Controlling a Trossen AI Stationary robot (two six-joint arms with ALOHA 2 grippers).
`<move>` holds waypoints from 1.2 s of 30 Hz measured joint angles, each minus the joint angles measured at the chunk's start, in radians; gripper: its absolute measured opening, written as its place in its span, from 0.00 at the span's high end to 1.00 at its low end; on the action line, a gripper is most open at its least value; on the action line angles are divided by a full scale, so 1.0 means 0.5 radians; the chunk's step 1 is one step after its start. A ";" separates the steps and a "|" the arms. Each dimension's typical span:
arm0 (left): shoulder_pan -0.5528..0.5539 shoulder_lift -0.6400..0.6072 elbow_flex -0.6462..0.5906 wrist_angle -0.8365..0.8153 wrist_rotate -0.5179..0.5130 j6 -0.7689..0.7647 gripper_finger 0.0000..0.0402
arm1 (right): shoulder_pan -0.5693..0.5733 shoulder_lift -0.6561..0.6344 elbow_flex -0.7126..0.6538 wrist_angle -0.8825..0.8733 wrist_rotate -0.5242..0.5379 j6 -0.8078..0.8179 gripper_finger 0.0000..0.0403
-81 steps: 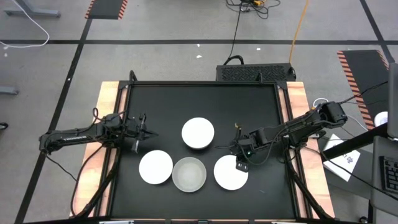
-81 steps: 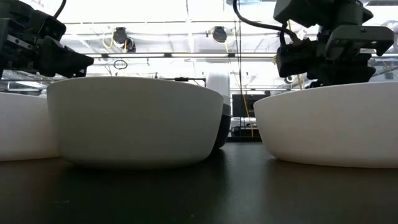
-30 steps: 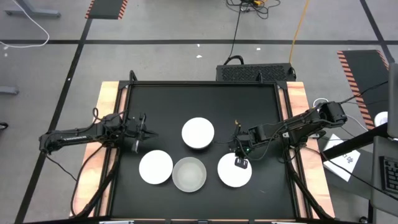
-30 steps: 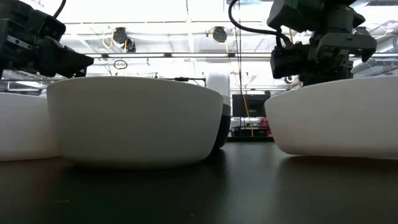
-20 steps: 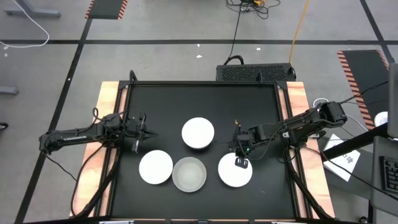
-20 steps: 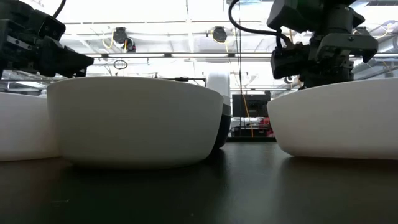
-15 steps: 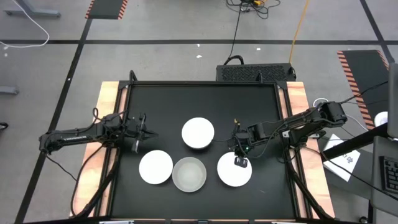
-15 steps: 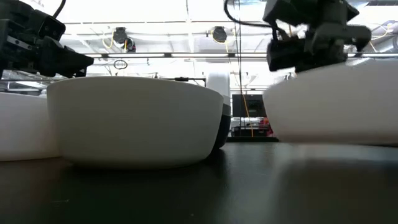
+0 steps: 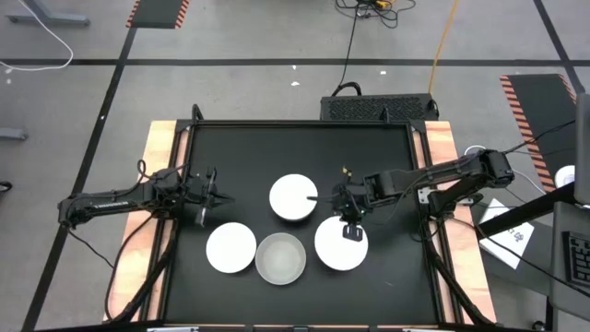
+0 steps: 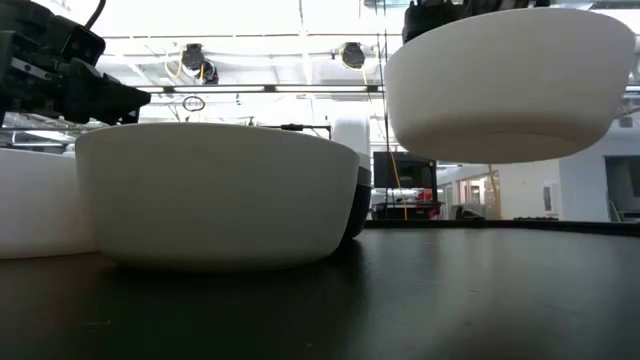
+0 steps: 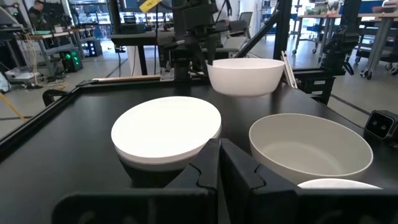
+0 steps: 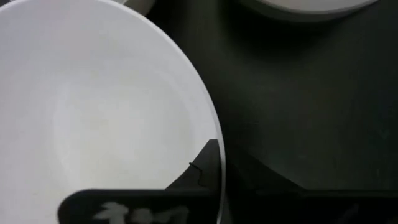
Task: Nest bowls inside each other
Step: Stack the right white bowl on the white bowl
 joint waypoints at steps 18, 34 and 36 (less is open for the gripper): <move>0.000 0.000 0.000 0.000 0.000 0.000 0.96 | -0.017 -0.456 0.010 0.064 0.235 -0.158 1.00; 0.000 0.053 0.000 0.000 0.002 0.060 0.96 | -0.335 -1.175 -0.531 0.111 0.408 -0.130 1.00; 0.000 0.074 0.000 -0.001 0.002 0.064 0.96 | -0.377 -1.266 -0.621 0.169 0.364 -0.104 1.00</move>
